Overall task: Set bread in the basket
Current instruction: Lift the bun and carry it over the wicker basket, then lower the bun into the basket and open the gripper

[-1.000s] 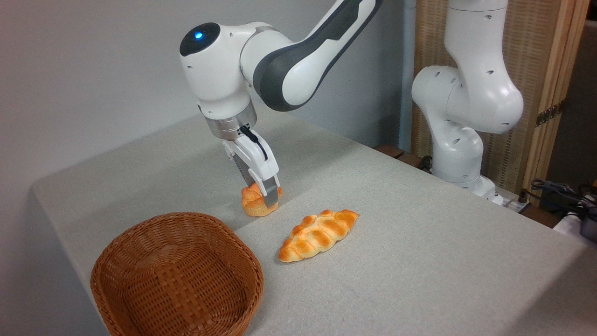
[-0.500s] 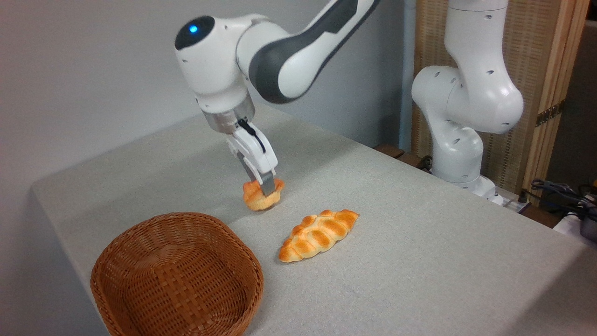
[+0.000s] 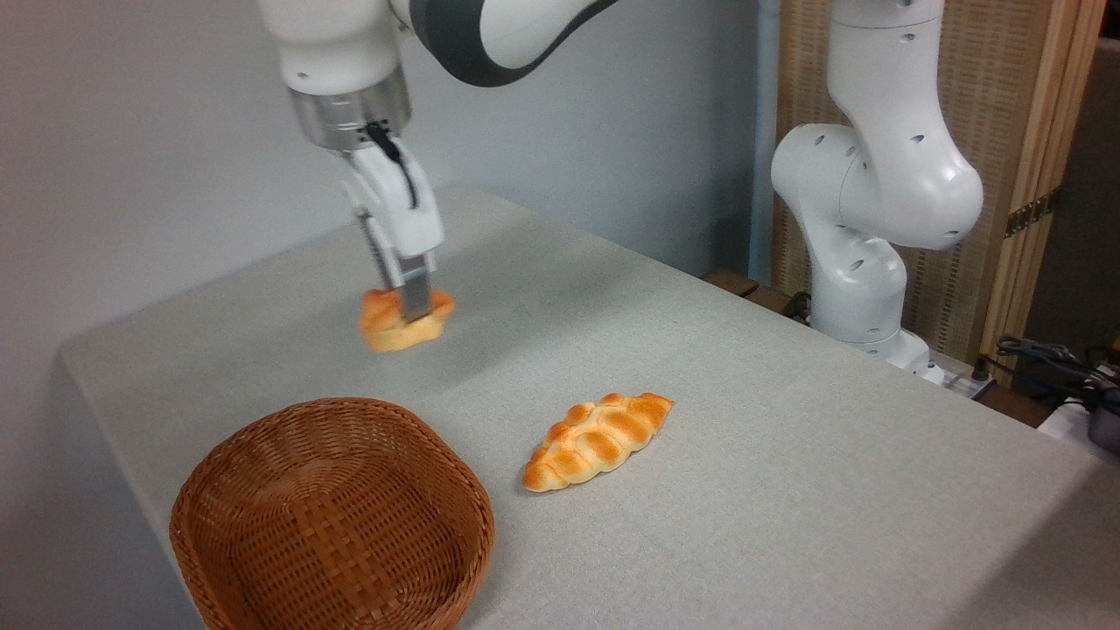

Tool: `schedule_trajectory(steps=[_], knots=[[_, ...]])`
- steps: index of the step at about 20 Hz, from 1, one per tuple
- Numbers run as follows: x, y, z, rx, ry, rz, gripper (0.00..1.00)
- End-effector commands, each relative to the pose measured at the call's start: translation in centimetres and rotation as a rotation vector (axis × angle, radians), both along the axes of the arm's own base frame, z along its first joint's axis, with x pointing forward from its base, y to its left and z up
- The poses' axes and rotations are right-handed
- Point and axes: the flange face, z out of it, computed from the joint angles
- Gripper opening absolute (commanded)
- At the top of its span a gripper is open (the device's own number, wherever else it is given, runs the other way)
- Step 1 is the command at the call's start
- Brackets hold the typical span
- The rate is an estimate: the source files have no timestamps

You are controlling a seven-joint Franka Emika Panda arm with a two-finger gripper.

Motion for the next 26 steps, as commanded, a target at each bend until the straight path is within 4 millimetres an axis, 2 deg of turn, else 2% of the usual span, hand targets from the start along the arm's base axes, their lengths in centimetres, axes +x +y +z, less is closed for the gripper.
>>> schedule_trajectory(steps=[1,4,5,6,7,10,22,25,26], knots=[[6.1,2.3,-0.1,-0.042,-0.171,-0.007,0.39],[7.9,2.5,-1.7,-0.035,-0.243,-0.038,0.41],[8.2,2.3,-2.4,-0.03,-0.249,-0.071,0.46],[8.5,2.1,-3.1,-0.019,-0.25,-0.097,0.65],[8.7,2.0,-4.1,-0.001,-0.238,-0.11,0.71],[9.2,0.9,-6.1,0.019,-0.217,-0.139,1.0],[9.7,-0.9,-7.7,-0.003,-0.223,-0.154,1.0],[9.5,-0.7,-6.7,-0.007,-0.226,-0.14,1.0],[9.1,-0.6,-5.4,-0.008,-0.235,-0.125,1.0]])
